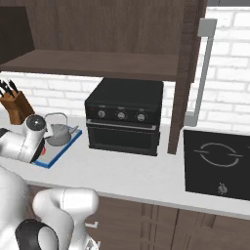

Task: Pick the kettle from the counter and place it on the tray. Then pick the mug from the cabinet and place it on the tray. Then close the cabinet doors.

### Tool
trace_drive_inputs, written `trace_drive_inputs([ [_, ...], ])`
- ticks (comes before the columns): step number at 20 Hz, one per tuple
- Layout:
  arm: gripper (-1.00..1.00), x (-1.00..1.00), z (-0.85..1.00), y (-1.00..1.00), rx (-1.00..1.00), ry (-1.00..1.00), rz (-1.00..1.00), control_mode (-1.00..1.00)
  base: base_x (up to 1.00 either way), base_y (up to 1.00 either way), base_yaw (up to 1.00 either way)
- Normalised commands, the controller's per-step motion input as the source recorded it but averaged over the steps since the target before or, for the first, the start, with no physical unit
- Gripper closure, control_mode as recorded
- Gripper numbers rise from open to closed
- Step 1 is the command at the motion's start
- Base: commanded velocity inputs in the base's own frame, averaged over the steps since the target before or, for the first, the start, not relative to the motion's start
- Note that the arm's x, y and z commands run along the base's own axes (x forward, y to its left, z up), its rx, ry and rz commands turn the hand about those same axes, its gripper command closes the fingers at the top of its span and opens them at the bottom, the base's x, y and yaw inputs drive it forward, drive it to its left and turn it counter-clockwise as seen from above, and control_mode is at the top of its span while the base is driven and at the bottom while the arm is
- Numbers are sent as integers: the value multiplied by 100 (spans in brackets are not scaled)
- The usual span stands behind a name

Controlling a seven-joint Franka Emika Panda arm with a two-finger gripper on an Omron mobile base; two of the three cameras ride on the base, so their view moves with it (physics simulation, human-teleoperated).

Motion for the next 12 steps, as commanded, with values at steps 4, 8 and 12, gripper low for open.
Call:
trace_drive_inputs([
  [4,-100,-72,60,-10,0,-1,0,-100,0,0,0],
  [8,-100,-60,47,0,-3,0,0,-100,0,0,0],
  [12,-100,-61,41,-3,-12,0,11,-100,0,0,0],
])
